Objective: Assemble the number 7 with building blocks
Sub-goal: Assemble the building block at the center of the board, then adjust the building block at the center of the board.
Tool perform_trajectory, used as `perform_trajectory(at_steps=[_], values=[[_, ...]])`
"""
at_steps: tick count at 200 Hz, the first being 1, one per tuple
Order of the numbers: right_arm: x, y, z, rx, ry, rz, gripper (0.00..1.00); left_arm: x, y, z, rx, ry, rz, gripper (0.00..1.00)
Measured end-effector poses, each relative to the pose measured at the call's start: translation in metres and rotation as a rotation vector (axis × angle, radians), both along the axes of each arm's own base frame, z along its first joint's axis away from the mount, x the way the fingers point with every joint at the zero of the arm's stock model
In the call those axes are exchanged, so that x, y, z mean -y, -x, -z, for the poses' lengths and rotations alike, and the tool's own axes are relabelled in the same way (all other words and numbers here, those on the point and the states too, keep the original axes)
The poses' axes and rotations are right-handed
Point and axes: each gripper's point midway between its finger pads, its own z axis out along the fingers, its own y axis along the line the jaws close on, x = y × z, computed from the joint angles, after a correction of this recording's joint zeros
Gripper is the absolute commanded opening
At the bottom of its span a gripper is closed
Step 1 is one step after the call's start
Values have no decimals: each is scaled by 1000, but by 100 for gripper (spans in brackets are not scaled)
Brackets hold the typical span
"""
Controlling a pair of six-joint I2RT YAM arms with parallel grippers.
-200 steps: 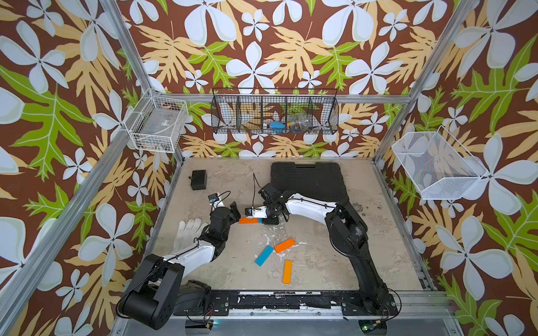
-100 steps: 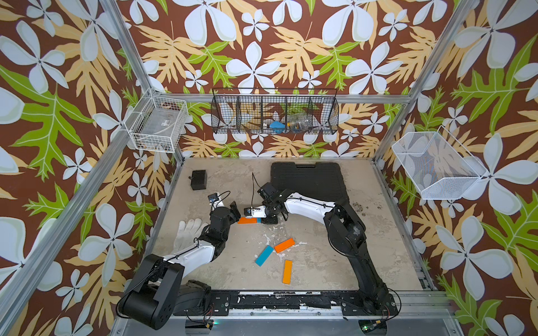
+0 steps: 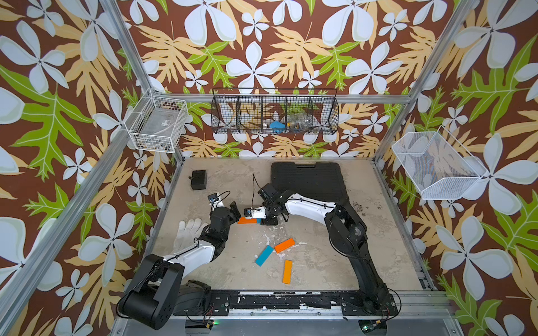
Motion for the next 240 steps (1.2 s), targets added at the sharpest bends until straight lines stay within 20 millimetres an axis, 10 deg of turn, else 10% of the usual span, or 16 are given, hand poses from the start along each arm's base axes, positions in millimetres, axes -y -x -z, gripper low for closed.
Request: perform_trajectory(at_steps=[63, 137, 207, 240], values=[[16, 21, -19, -22, 8, 19, 90, 0, 0, -1, 5, 5, -2, 71], [39, 42, -162, 152, -426, 307, 90, 0, 0, 0, 2, 14, -6, 71], [95, 107, -108, -101, -563, 609, 75, 0, 0, 3, -6, 12, -5, 71], [115, 105, -106, -144, -612, 821, 67, 0, 0, 5, -10, 11, -5, 71]])
